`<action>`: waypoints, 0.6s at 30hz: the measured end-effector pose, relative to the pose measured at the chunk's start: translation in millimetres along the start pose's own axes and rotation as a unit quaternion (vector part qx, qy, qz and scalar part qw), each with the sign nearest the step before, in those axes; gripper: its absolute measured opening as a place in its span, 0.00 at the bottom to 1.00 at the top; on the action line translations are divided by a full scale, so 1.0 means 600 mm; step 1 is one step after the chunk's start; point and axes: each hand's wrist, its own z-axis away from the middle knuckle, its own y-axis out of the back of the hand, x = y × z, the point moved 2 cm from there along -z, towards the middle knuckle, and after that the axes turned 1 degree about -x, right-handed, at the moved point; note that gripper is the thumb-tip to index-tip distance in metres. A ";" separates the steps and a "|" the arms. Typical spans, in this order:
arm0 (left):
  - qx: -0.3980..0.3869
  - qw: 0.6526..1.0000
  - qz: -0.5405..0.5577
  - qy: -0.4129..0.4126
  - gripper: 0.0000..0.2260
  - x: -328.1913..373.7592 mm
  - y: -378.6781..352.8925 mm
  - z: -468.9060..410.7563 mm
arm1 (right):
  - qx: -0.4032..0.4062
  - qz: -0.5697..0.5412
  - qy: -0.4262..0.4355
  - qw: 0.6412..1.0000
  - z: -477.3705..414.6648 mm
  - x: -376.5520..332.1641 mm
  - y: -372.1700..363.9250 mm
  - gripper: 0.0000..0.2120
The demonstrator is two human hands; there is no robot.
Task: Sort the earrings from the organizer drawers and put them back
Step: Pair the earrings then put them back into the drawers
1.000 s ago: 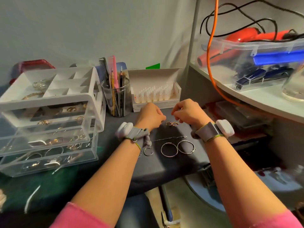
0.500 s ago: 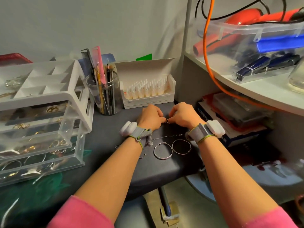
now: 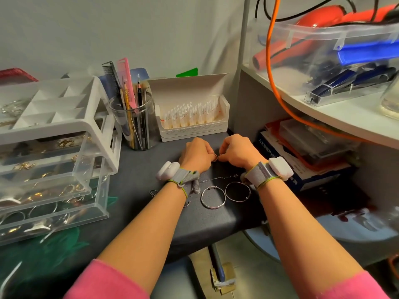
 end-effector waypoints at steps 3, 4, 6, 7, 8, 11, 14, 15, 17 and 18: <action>0.015 0.999 0.044 0.009 0.04 -0.008 0.004 0.003 | 0.008 -0.013 0.005 1.000 0.002 0.003 -0.004 0.06; 0.020 0.997 0.070 0.013 0.06 -0.013 0.007 0.004 | 0.014 -0.022 0.007 1.000 0.004 0.003 -0.004 0.05; 0.025 0.993 0.114 0.020 0.09 -0.019 0.014 0.009 | 0.022 -0.059 0.014 0.998 0.009 0.001 -0.003 0.04; 0.028 0.990 0.133 0.022 0.11 -0.020 0.019 0.012 | 0.024 -0.083 0.020 0.996 0.012 -0.003 -0.002 0.04; 0.032 0.988 0.153 0.020 0.12 -0.020 0.025 0.016 | 0.028 -0.106 0.026 0.994 0.016 -0.007 0.000 0.03; 0.052 0.978 0.203 0.005 0.10 -0.017 0.046 0.027 | 0.051 -0.180 0.037 0.982 0.028 -0.026 0.004 0.02; 0.079 0.967 0.244 -0.001 0.06 -0.012 0.070 0.042 | 0.069 -0.226 0.045 0.971 0.041 -0.048 0.006 0.03; 0.089 0.963 0.253 -0.004 0.06 -0.011 0.077 0.046 | 0.074 -0.232 0.050 0.969 0.044 -0.055 0.007 0.04; 0.105 0.959 0.262 -0.010 0.06 -0.009 0.092 0.055 | 0.082 -0.236 0.063 0.966 0.052 -0.067 0.009 0.05; 0.110 0.958 0.264 -0.013 0.06 -0.007 0.100 0.060 | 0.086 -0.237 0.067 0.965 0.056 -0.073 0.010 0.05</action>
